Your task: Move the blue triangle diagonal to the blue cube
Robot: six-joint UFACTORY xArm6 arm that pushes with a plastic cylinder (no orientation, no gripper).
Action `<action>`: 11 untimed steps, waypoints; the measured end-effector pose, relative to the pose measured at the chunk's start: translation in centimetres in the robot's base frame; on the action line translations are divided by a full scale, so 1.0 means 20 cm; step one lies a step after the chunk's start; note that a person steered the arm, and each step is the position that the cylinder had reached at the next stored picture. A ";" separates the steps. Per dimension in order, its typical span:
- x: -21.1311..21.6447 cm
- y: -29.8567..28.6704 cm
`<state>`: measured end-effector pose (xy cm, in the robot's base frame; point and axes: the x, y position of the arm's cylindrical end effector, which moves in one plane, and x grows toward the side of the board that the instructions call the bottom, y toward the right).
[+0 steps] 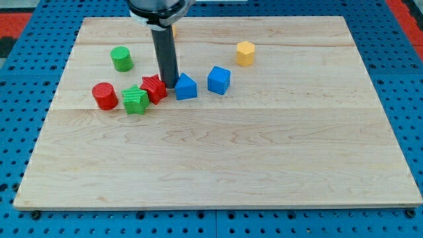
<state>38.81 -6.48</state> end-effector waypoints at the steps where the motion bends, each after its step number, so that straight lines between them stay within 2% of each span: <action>1: -0.07 0.33; 3: -0.07 0.64; 4: -0.05 0.68; 5: -0.08 0.38; 6: 0.04 0.34; 7: 0.05 0.36; 8: 0.07 0.20; 11: 0.29 0.24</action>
